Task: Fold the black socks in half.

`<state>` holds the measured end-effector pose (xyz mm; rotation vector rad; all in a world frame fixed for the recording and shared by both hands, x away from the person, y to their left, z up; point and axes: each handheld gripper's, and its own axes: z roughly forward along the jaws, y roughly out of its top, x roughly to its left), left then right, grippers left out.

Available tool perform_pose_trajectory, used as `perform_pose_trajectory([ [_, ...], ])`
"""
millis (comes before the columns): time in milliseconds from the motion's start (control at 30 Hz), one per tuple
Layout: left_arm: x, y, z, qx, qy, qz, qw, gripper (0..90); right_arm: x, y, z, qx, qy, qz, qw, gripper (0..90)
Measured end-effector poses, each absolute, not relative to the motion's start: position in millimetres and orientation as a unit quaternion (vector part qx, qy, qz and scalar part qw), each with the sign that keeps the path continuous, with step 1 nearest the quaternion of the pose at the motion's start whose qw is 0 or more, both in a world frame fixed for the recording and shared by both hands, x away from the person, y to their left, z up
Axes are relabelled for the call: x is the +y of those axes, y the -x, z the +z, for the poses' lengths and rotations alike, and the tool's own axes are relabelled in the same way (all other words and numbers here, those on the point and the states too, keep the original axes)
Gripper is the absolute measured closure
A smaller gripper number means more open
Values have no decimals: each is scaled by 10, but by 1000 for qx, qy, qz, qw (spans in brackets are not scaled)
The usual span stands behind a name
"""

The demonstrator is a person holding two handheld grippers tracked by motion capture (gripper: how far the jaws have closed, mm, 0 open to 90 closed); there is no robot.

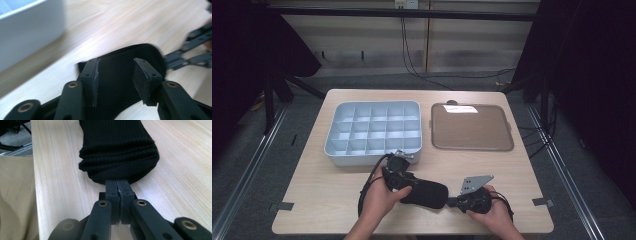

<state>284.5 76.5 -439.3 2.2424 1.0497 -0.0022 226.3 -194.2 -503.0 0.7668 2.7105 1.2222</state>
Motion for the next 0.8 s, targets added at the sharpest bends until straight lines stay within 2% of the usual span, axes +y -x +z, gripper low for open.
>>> perform_pose_trajectory([
  [167, 863, -2858, -4548, 419, -853, 0, 311, 470, -1942, -2263, -5030, 882, -250, 398, 35, 885],
  [367, 883, -2870, -4697, 430, -854, -2, 294, 448, -1943, -2262, -5030, 882, -249, 398, 36, 886],
  [800, 825, -2846, -4781, 426, -861, -7, 279, 491, -1939, -2261, -5030, 882, -249, 398, 38, 885],
])
